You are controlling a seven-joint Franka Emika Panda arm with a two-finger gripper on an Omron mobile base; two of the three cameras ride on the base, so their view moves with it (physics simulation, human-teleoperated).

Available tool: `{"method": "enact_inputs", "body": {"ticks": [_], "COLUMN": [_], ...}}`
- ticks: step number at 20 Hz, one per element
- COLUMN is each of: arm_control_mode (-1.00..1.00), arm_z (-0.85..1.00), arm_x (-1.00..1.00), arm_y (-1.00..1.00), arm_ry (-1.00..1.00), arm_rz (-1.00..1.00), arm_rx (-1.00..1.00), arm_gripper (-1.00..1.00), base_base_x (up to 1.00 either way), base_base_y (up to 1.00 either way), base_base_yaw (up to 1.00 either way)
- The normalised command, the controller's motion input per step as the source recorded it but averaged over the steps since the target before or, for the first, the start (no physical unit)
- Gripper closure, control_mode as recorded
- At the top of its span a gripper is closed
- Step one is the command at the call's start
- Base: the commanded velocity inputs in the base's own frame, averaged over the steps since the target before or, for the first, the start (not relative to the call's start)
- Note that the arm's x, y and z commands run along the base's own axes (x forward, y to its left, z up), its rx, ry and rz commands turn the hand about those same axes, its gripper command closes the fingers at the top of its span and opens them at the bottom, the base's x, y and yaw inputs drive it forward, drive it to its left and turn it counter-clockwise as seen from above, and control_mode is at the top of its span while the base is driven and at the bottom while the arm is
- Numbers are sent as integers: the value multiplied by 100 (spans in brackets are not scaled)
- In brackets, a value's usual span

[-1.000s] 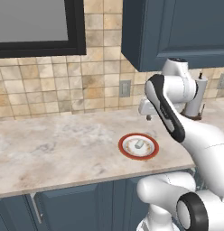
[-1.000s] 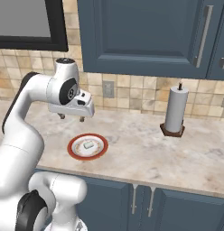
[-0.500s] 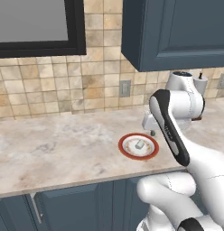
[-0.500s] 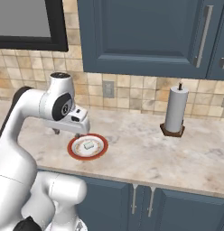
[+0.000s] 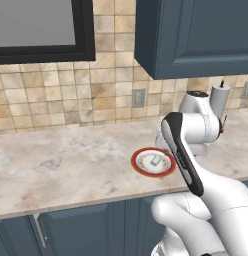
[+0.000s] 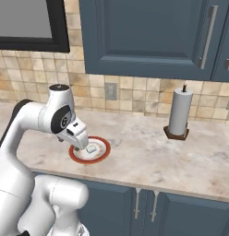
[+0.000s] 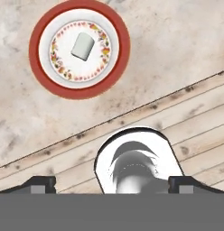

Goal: Pick up the marshmallow and place it in the cup of hot chocolate on the dining counter.

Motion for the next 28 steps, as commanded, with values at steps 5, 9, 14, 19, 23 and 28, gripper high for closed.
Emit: {"method": "enact_inputs", "body": {"ticks": [5,9,14,19,23,28], "arm_control_mode": [-100,-100,-100,-100,-100,-100], "arm_z": [-30,-32,-22,-24,-33,-31], "arm_x": [28,34,44,50,51,52], "arm_y": [0,-7,-11,-2,-3,-7], "arm_ry": [11,8,3,0,1,4], "arm_rz": [-28,-19,-7,0,0,0], "arm_rx": [0,9,11,1,0,0], "arm_gripper": [-100,-100,-100,-100,-100,-100], "base_base_x": [0,0,0,0,0,0], "base_base_y": [0,0,0,0,0,0], "base_base_yaw": [0,0,0,0,0,0]}}
